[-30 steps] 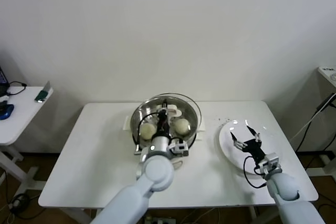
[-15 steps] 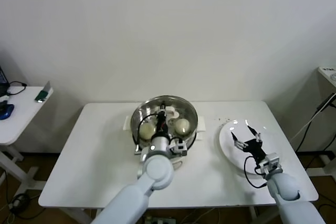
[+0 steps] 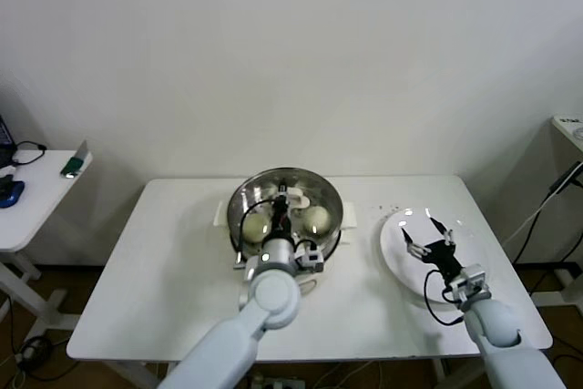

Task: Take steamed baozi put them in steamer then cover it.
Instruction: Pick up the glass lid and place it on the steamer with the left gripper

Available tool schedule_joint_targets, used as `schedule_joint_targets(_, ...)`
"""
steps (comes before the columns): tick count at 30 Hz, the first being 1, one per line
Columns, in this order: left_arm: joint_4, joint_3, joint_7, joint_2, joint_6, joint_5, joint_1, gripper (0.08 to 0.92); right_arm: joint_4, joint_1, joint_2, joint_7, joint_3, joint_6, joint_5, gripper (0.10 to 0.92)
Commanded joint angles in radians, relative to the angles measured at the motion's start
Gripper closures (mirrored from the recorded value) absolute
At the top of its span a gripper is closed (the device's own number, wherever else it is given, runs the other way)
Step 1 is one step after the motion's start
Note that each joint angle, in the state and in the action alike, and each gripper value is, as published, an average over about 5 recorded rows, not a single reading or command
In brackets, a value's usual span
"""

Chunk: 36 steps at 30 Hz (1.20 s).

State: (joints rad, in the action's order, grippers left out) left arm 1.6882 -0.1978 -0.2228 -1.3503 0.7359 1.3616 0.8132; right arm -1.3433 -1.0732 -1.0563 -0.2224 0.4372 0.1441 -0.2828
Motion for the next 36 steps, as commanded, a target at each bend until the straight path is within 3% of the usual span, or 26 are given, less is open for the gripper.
schedule_joint_targets(1, -0.017, 0.001, 0.007, -0.001, -0.007, -0.009, -0.001, 0.852, -0.002, 0.0, 0.0, 0.0, 0.002, 0.0, 0.002, 0.203)
schedule_joint_targets(10, 0.037, 0.004, -0.028, 0.034, -0.003, -0.007, 0.012, 0.826, -0.011, -0.002, 0.0, 0.001, 0.008, -0.023, 0.004, 0.203)
schedule_joint_targets(25, 0.322, 0.019, -0.001, 0.15, 0.04, -0.126, 0.14, 0.405, -0.037, 0.001, -0.006, 0.033, 0.034, -0.176, -0.011, 0.203)
schedule_joint_targets(31, 0.438, 0.073, 0.073, 0.204, 0.02, -0.213, 0.24, 0.235, -0.045, -0.002, -0.003, 0.042, 0.038, -0.185, -0.033, 0.203)
schedule_joint_targets(36, 0.495, 0.187, 0.183, 0.236, -0.093, -0.365, 0.311, 0.18, -0.051, -0.01, -0.006, 0.036, 0.04, -0.176, -0.032, 0.203)
